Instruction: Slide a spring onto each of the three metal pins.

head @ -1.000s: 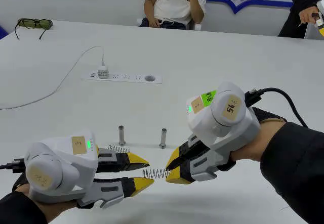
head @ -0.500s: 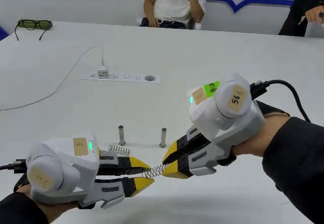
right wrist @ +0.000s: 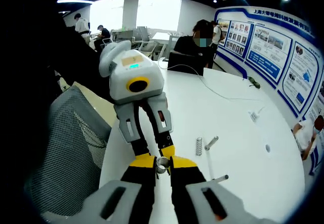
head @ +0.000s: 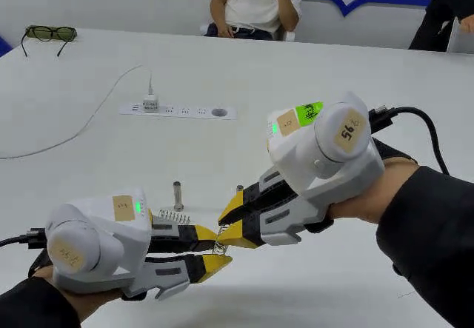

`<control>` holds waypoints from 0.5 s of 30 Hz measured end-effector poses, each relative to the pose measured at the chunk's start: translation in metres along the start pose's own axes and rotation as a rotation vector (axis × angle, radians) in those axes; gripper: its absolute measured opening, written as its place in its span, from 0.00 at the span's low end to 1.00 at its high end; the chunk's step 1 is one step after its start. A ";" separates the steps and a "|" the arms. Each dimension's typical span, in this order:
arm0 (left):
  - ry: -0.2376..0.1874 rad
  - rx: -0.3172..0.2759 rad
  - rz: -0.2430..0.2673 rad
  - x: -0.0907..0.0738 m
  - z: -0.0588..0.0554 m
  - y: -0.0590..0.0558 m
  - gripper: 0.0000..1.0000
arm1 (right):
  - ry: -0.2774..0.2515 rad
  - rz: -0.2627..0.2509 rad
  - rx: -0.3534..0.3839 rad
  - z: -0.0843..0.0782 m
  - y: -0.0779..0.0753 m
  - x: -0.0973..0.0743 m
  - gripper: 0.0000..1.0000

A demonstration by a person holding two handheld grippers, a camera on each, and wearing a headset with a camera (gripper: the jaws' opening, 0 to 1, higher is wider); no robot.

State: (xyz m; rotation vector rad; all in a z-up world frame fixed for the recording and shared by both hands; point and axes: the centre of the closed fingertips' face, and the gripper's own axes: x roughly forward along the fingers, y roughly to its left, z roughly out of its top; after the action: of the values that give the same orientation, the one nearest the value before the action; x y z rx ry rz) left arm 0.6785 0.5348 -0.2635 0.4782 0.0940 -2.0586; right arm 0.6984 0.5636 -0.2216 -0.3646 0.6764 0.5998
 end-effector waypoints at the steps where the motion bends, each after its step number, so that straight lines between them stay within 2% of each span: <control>1: -0.002 -0.002 0.001 0.000 0.000 0.000 0.11 | -0.002 0.000 -0.002 0.001 0.000 0.000 0.12; 8: -0.027 -0.041 0.005 0.000 0.002 0.002 0.11 | -0.001 0.001 -0.003 0.000 0.000 0.003 0.13; 10: -0.038 -0.054 0.006 -0.001 0.003 0.003 0.10 | 0.002 0.001 -0.001 -0.001 0.001 0.003 0.16; 15: -0.043 -0.061 0.010 -0.001 0.003 0.004 0.10 | -0.001 -0.010 0.008 -0.002 -0.001 0.003 0.16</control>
State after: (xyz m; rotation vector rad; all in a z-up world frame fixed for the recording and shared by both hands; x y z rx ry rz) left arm 0.6811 0.5325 -0.2596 0.3963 0.1282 -2.0492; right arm 0.6999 0.5624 -0.2249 -0.3604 0.6753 0.5877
